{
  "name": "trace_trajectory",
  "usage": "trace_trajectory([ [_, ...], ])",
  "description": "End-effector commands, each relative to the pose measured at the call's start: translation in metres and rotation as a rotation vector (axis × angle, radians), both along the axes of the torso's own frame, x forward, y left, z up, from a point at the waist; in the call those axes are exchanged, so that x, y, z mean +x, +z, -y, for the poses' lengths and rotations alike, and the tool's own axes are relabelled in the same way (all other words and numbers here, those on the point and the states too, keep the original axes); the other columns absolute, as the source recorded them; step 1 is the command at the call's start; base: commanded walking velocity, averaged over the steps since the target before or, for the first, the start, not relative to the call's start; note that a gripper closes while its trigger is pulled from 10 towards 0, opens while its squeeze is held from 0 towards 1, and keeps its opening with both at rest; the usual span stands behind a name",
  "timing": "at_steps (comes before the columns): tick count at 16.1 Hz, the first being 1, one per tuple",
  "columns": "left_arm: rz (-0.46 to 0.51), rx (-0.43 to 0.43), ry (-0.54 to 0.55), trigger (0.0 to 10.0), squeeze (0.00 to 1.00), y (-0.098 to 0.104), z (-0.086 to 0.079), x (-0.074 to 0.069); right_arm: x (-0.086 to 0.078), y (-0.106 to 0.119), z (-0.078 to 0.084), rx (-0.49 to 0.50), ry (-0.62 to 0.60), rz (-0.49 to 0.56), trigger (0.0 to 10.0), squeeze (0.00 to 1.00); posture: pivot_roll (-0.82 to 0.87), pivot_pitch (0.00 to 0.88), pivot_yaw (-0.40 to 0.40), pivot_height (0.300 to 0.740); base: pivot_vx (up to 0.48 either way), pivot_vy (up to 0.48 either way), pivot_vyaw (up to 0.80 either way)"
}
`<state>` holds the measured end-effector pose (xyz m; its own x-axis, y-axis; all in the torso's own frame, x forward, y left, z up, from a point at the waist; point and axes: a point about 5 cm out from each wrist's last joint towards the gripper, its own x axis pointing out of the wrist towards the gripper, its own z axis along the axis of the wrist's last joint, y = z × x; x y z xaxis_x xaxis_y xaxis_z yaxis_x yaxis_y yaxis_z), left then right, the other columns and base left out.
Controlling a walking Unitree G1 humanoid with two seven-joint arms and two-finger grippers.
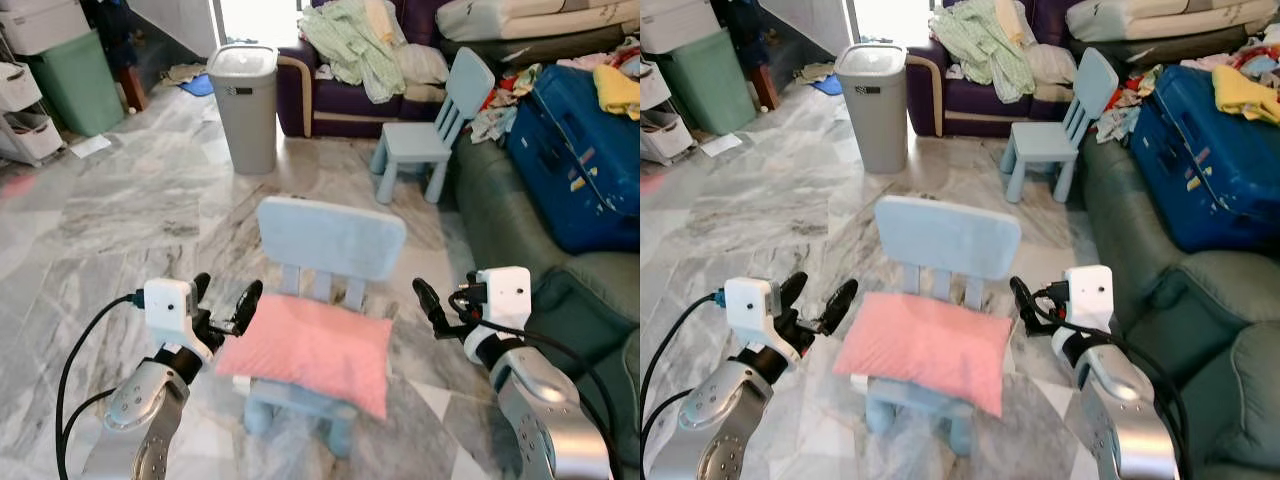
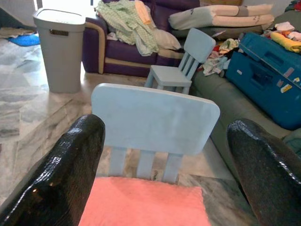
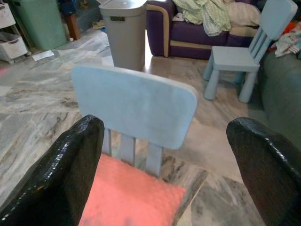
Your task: Move the pillow to the sofa
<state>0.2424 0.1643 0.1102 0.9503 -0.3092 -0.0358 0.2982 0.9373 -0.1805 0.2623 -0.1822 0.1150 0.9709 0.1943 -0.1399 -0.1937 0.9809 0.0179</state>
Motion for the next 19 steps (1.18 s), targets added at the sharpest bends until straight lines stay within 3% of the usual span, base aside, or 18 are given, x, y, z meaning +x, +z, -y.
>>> trace_trajectory([
  [1, 0.012, 0.004, -0.010, 10.0, 0.00, 0.005, -0.001, 0.001, 0.000, 0.005, -0.003, -0.008, 0.010, 0.011, 10.0, 0.00, 0.01, 0.026, 0.000, 0.740, 0.296, 0.000, 0.00],
  [7, -0.020, 0.004, -0.017, 10.0, 0.00, 0.004, 0.000, 0.000, -0.001, 0.005, -0.001, -0.020, 0.005, 0.007, 10.0, 0.00, 0.01, 0.032, 0.001, 0.740, 0.292, 0.000, 0.00],
  [19, -0.097, 0.023, -0.061, 10.0, 0.00, -0.005, 0.006, -0.006, -0.005, 0.007, -0.004, -0.018, 0.005, 0.008, 10.0, 0.00, 0.01, 0.045, 0.003, 0.740, 0.000, 0.000, 0.00],
])
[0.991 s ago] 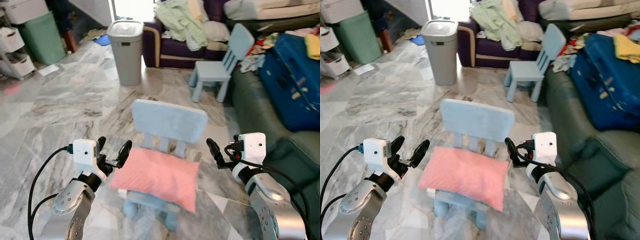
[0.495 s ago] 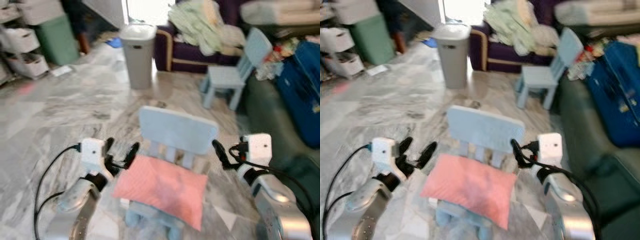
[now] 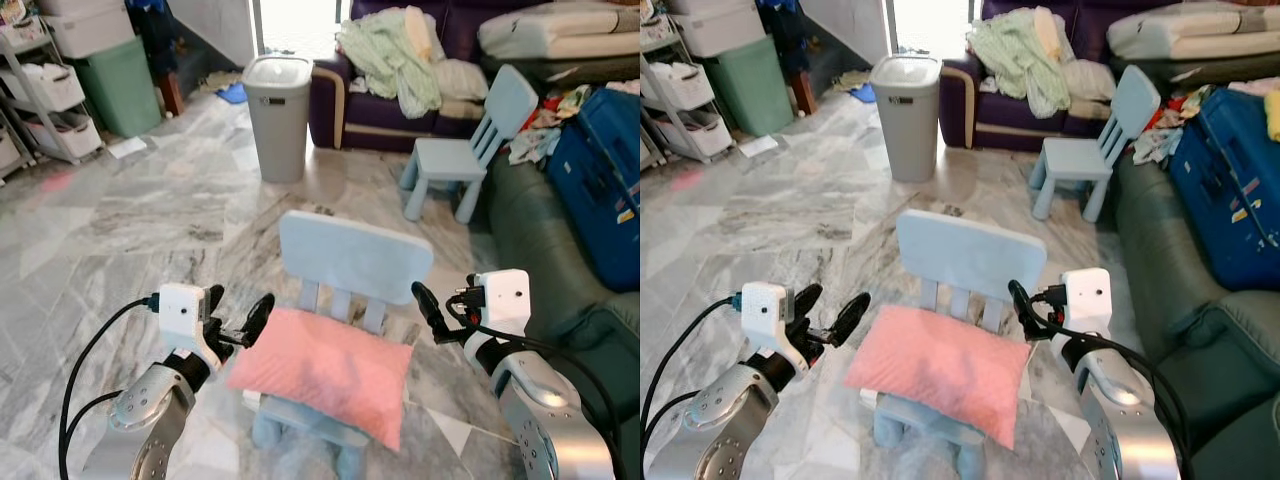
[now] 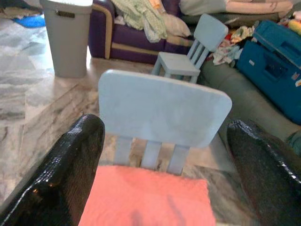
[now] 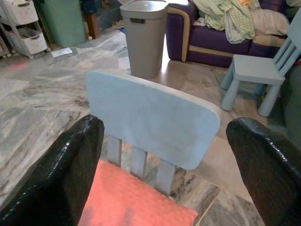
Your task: Move the pillow to the sofa
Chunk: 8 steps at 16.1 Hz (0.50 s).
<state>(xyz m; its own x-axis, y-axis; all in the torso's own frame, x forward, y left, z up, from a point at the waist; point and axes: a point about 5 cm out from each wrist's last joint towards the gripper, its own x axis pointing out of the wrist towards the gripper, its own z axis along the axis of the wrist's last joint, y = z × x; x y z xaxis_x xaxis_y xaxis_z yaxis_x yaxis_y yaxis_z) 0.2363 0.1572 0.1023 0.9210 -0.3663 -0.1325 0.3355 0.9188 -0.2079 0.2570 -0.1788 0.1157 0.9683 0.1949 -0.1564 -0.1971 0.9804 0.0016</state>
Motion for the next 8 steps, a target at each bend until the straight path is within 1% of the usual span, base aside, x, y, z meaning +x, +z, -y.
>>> trace_trajectory([
  [1, 0.000, 0.020, -0.002, 10.0, 0.00, 0.002, -0.001, -0.001, -0.001, 0.006, -0.001, 0.002, 0.003, 0.022, 10.0, 0.00, 0.01, 0.050, 0.003, 0.740, 0.000, 0.000, 0.00],
  [4, -0.035, 0.036, -0.005, 10.0, 0.00, -0.004, -0.002, -0.007, -0.003, 0.006, -0.001, -0.006, 0.007, 0.022, 10.0, 0.00, 0.02, 0.059, 0.000, 0.740, 0.000, 0.000, 0.00],
  [8, -0.063, 0.050, -0.022, 10.0, 0.00, -0.006, -0.003, -0.013, -0.003, 0.012, -0.002, -0.014, 0.004, 0.056, 10.0, 0.00, 0.03, 0.074, 0.000, 0.740, 0.000, 0.000, 0.00],
])
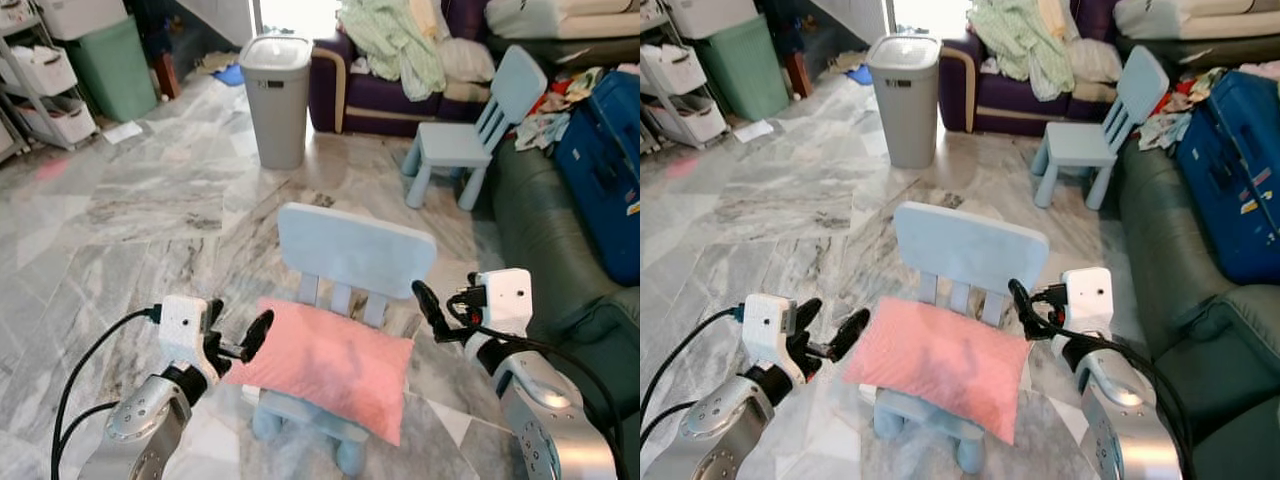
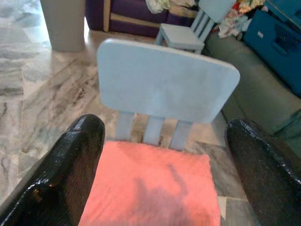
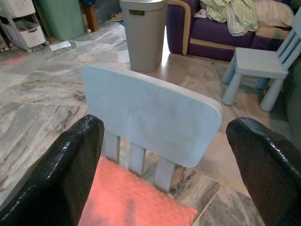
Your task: Move the pillow to the sofa
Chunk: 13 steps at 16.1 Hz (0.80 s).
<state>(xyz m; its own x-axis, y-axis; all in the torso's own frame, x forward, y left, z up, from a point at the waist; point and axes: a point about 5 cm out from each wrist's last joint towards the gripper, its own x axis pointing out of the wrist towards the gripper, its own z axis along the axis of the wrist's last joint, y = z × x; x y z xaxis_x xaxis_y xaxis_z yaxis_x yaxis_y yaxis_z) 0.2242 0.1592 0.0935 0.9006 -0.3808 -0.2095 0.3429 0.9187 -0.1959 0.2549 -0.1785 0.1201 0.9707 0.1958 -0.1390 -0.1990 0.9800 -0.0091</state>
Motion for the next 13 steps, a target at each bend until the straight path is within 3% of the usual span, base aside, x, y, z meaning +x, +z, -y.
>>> trace_trajectory([
  [1, -0.001, 0.014, -0.001, 10.0, 0.00, 0.002, -0.003, -0.003, -0.001, 0.009, -0.001, -0.007, 0.001, 0.043, 10.0, 0.00, 0.03, 0.078, 0.000, 0.740, 0.000, 0.000, 0.00],
  [9, -0.056, 0.034, -0.015, 10.0, 0.00, -0.006, -0.006, -0.015, -0.010, 0.006, -0.004, -0.001, 0.016, 0.023, 10.0, 0.00, 0.03, 0.105, 0.005, 0.740, 0.000, 0.000, 0.00],
  [13, -0.022, 0.029, 0.000, 10.0, 0.00, -0.003, -0.008, -0.019, -0.016, 0.005, -0.005, 0.000, 0.021, 0.013, 10.0, 0.00, 0.03, 0.129, 0.004, 0.740, 0.000, 0.000, 0.00],
])
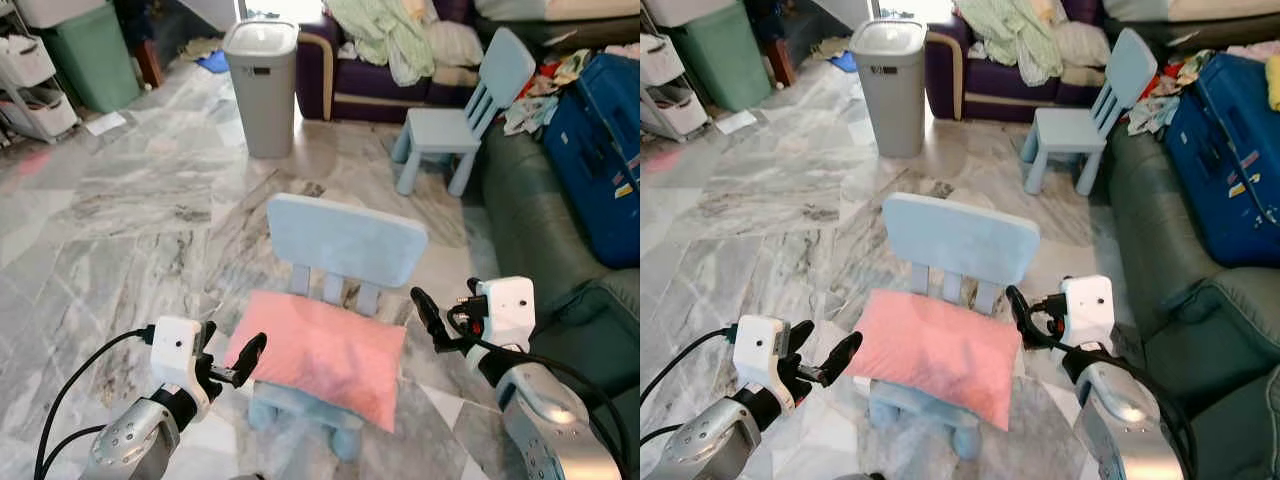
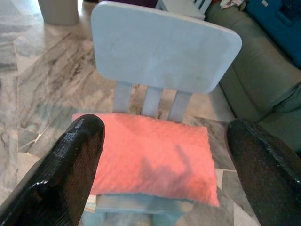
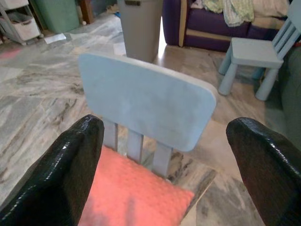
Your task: Move the pillow to the sofa
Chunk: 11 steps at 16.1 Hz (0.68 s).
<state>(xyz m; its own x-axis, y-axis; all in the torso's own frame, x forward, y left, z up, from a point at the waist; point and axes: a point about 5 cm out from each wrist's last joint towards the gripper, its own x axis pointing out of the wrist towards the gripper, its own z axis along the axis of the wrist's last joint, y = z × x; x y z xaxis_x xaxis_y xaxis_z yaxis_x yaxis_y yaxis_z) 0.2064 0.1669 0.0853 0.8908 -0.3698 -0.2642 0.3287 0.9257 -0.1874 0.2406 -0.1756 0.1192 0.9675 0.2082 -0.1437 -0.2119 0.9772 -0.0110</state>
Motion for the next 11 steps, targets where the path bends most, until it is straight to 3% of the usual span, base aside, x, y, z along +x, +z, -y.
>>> trace_trajectory([
  [1, 0.050, 0.006, 0.001, 10.0, 0.00, 0.007, -0.002, -0.002, -0.002, 0.006, -0.003, 0.003, 0.008, 0.016, 10.0, 0.00, 0.03, 0.137, 0.004, 0.740, 0.000, 0.000, 0.00],
  [4, 0.131, 0.058, 0.011, 10.0, 0.00, 0.014, -0.004, -0.003, -0.006, 0.005, -0.003, 0.001, 0.011, 0.007, 10.0, 0.00, 0.03, 0.155, 0.000, 0.740, 0.000, 0.000, 0.00],
  [11, 0.183, 0.089, 0.034, 10.0, 0.00, 0.019, -0.007, -0.005, -0.009, 0.007, -0.005, -0.003, 0.026, -0.001, 10.0, 0.00, 0.03, 0.188, -0.005, 0.730, 0.000, 0.000, 0.00],
])
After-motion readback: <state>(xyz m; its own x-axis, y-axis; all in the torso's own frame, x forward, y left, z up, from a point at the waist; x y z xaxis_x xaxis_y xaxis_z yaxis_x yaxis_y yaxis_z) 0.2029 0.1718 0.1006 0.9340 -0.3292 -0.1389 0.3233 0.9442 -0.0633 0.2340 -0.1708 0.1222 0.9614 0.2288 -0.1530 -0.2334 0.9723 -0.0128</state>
